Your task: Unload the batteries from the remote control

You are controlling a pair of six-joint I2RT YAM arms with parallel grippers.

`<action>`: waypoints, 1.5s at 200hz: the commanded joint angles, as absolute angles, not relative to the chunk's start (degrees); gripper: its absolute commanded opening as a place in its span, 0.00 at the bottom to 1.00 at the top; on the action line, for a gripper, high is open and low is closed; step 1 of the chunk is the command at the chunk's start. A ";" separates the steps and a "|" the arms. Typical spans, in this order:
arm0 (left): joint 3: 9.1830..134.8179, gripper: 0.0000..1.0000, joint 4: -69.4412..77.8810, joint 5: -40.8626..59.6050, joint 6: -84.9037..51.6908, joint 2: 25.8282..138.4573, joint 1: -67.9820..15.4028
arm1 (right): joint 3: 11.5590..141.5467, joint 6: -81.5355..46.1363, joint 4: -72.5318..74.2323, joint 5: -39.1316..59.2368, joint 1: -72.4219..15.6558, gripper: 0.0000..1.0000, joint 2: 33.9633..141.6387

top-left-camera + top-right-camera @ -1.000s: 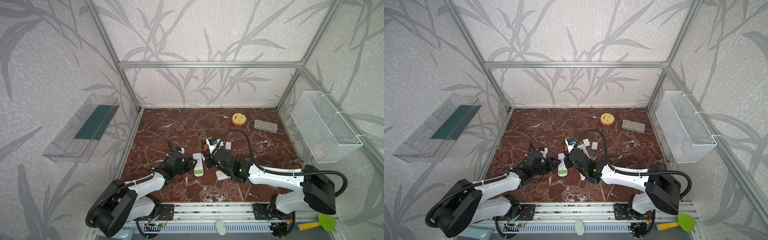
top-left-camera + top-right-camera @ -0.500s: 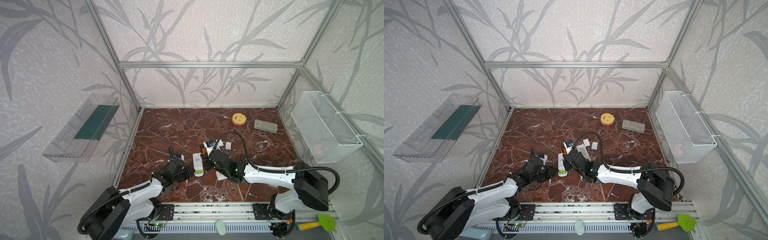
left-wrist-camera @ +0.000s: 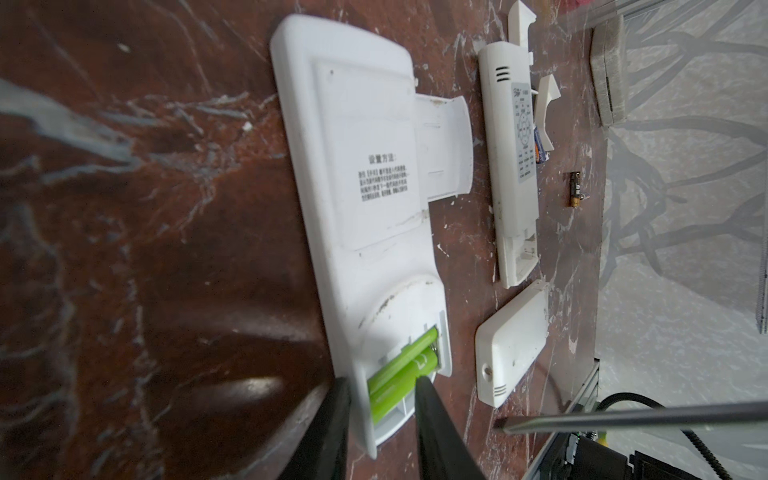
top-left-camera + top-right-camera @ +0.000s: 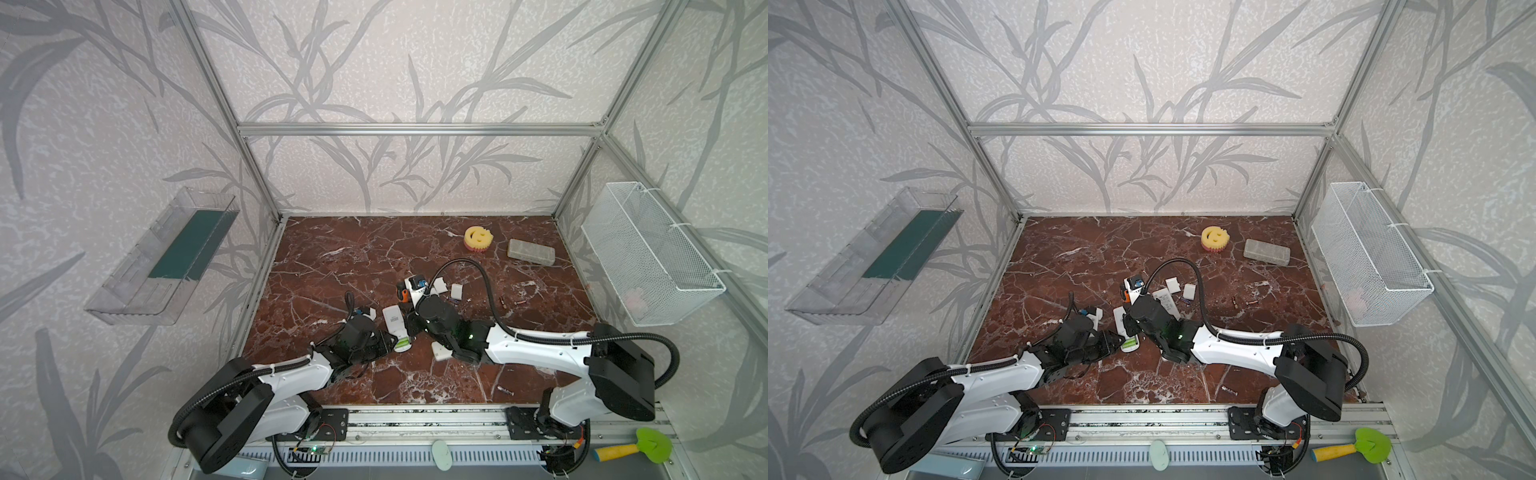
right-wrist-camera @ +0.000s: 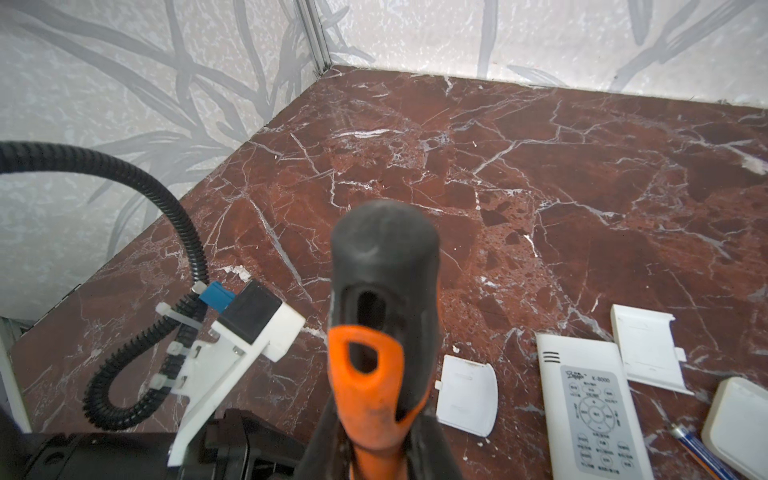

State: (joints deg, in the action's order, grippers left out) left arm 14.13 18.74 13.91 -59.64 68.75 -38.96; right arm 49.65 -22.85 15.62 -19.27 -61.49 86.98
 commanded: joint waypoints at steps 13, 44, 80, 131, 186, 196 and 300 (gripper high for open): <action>14.08 0.32 19.69 12.59 -60.28 67.07 -39.13 | 49.24 -18.65 26.64 -15.83 -61.43 0.00 89.74; 14.11 0.32 19.61 12.28 -60.62 67.04 -39.14 | 48.66 -14.32 32.02 -13.19 -61.37 0.00 92.56; 13.64 0.31 19.23 9.56 -60.64 66.56 -39.05 | 46.69 -10.85 37.61 -11.28 -61.32 0.00 93.78; 13.61 0.30 17.49 8.67 -60.49 66.35 -38.81 | 41.58 -11.10 44.00 -8.89 -61.21 0.00 93.21; 13.70 0.29 17.70 8.75 -60.65 67.49 -38.63 | 36.54 -8.84 52.15 -7.68 -61.20 0.00 94.47; 13.74 0.29 17.68 8.71 -60.73 67.71 -38.65 | 35.92 -8.60 53.30 -7.33 -61.22 0.00 94.54; 15.89 0.29 15.42 10.37 -60.91 70.96 -38.63 | 33.03 -10.53 47.85 -24.71 -67.84 0.00 93.60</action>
